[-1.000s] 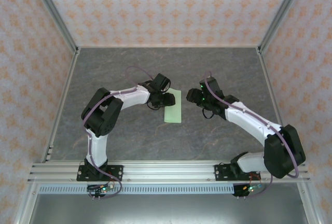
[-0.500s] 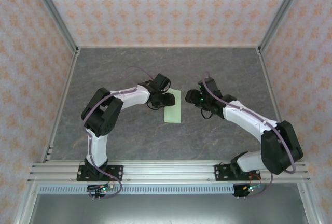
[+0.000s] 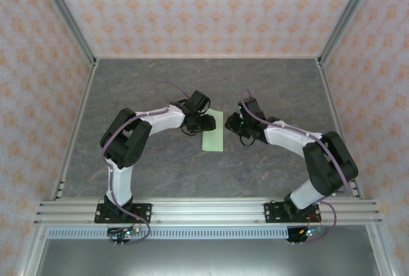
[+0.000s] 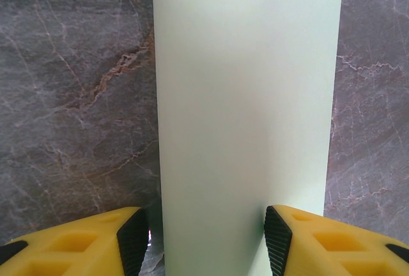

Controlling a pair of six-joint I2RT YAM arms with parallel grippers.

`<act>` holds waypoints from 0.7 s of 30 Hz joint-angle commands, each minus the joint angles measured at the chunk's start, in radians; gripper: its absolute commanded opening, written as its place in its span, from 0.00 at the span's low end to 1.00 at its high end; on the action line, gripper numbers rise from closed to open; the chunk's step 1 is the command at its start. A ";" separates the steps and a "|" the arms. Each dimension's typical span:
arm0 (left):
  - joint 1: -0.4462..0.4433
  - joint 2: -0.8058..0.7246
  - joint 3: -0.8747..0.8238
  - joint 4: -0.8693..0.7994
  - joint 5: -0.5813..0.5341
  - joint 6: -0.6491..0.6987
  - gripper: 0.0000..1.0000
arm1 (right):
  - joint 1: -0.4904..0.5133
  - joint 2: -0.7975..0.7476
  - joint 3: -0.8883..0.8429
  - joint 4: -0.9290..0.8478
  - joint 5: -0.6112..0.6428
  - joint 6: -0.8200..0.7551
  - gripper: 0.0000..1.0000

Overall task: Fold a paper plane with a square sheet of paper (fold left side to right side)
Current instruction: Hold the square sheet of paper at the center of the table.

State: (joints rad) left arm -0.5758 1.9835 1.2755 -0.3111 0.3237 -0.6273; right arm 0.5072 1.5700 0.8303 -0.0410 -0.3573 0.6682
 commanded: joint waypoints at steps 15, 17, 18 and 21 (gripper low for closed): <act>-0.024 0.072 -0.013 -0.011 0.004 0.006 0.56 | -0.004 0.261 0.087 0.142 -0.109 0.040 0.09; -0.024 0.072 -0.013 -0.012 0.003 0.006 0.56 | -0.003 0.266 0.086 0.126 -0.103 0.033 0.09; -0.024 0.072 -0.012 -0.013 0.004 0.006 0.56 | -0.004 0.266 0.084 0.118 -0.101 0.031 0.09; -0.024 0.071 -0.013 -0.013 0.003 0.007 0.56 | -0.004 0.269 0.079 0.081 -0.084 0.016 0.09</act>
State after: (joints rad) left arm -0.5758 1.9839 1.2755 -0.3115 0.3237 -0.6273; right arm 0.5072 1.8153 0.8967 0.0906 -0.4683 0.7052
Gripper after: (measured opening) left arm 0.558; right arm 0.096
